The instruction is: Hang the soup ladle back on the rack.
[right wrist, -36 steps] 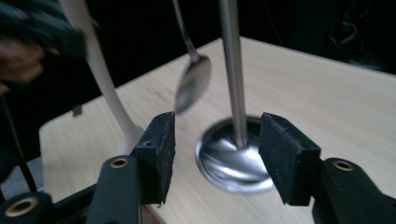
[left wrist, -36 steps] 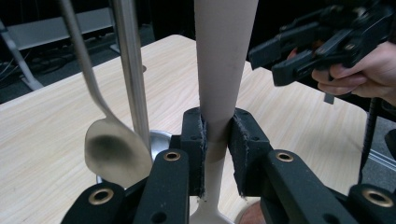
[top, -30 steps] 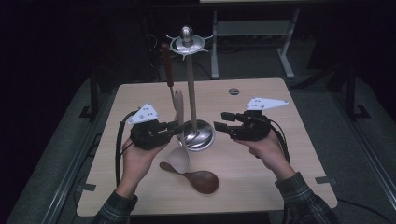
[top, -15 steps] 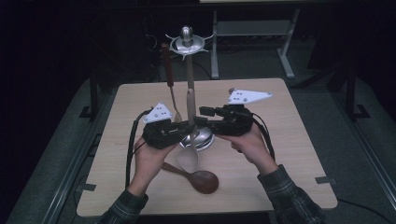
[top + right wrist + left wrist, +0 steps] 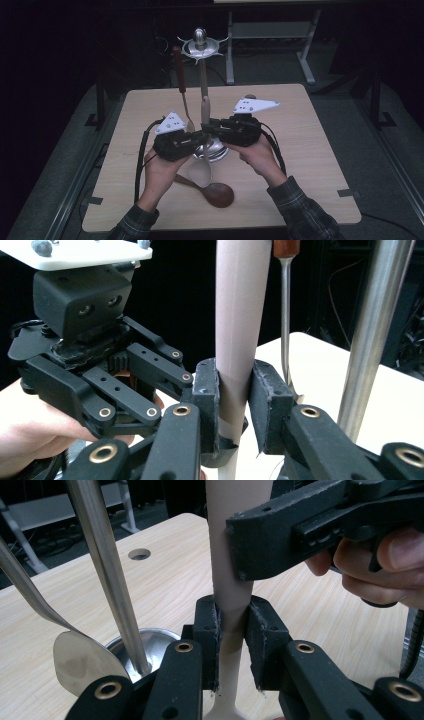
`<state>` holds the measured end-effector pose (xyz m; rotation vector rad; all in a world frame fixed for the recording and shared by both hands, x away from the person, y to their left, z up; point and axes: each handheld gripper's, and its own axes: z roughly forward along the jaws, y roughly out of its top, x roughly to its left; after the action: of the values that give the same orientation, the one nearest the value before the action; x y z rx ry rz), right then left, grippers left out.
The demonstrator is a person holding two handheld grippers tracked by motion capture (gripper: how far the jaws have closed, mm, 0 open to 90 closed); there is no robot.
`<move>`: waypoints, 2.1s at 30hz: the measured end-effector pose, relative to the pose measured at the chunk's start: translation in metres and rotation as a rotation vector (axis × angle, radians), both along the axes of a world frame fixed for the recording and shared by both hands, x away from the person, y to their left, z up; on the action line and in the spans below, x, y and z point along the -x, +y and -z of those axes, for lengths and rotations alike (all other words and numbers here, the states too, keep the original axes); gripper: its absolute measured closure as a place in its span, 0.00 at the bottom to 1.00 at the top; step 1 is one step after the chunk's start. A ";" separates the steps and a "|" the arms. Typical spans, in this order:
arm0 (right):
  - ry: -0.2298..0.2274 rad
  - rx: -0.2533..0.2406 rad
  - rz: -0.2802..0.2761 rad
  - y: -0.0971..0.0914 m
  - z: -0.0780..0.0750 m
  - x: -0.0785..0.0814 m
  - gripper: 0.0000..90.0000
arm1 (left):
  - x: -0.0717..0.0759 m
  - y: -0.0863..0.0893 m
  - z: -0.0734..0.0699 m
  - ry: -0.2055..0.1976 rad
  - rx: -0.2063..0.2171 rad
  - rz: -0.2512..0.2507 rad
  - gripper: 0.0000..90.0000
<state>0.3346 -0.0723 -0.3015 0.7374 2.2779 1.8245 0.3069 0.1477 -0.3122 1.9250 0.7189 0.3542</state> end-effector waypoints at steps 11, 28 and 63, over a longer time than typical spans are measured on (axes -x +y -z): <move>-0.030 -0.022 0.016 -0.006 -0.001 0.001 0.84 | 0.001 0.011 0.000 0.021 -0.018 0.010 0.58; -0.089 -0.003 -0.099 0.005 -0.014 -0.013 0.84 | 0.010 0.070 0.053 0.173 -0.174 0.010 0.33; -0.110 -0.069 -0.198 0.006 -0.065 -0.053 0.83 | 0.034 0.119 0.119 0.251 -0.287 -0.044 0.22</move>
<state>0.3880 -0.0662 -0.2365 0.4203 2.2987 1.9822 0.2733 0.2664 -0.4308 2.2543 0.9149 0.2555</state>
